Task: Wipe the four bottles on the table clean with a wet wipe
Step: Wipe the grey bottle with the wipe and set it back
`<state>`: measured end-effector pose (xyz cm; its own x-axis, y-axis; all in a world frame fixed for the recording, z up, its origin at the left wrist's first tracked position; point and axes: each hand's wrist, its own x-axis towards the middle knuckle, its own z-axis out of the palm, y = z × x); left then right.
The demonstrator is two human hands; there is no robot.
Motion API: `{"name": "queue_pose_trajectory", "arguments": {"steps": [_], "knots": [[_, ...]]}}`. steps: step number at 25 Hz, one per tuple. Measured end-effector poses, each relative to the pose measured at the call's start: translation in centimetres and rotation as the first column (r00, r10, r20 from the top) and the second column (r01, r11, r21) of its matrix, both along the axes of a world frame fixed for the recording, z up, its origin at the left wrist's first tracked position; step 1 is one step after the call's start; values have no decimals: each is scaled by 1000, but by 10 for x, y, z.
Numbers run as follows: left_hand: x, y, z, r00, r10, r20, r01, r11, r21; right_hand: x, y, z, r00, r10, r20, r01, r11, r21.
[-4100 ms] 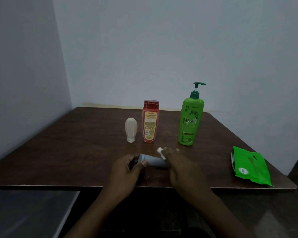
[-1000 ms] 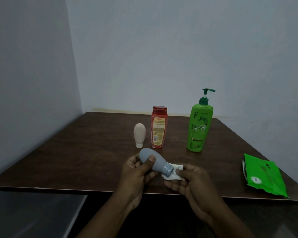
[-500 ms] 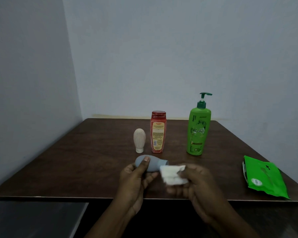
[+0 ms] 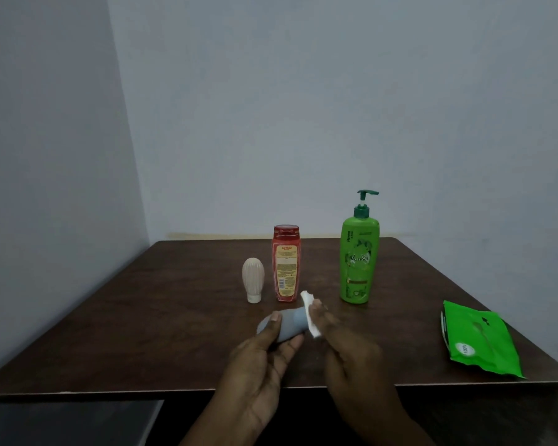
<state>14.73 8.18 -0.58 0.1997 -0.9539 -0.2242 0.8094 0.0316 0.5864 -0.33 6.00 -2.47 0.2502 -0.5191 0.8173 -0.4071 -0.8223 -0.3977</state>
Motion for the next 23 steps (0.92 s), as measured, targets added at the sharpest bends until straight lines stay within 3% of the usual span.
{"name": "queue_pose_trajectory", "arguments": {"steps": [2,4,6,8,10,12,15,18,20,23], "knots": [[-5,0,2,996,58,72,-58,998,-12,3,3,8,988,-56,145,30,984,175],[-8,-2,8,986,121,113,-118,992,-33,5,11,8,976,-63,209,12,971,239],[-6,-6,17,973,166,162,-162,986,-40,4,19,10,964,7,265,-91,949,303],[1,-18,22,936,214,281,-198,977,-84,-4,9,8,901,8,435,-222,867,446],[3,-32,25,831,315,459,-269,949,-166,-19,-14,3,763,-158,627,-297,776,557],[-2,-47,26,697,377,610,-264,926,-270,-35,-28,5,695,-277,664,-230,789,570],[-18,-81,16,437,359,825,-157,933,-323,-48,-24,9,751,-295,591,-77,849,523],[-29,-112,-2,205,241,949,-51,971,-236,-56,-25,7,859,-249,446,-28,849,527],[-28,-127,-14,133,162,978,-38,987,-159,-60,-33,6,885,-234,402,-64,796,603],[-29,-139,-23,81,119,990,-45,992,-115,-69,-40,11,841,-243,483,-180,716,674]]}}
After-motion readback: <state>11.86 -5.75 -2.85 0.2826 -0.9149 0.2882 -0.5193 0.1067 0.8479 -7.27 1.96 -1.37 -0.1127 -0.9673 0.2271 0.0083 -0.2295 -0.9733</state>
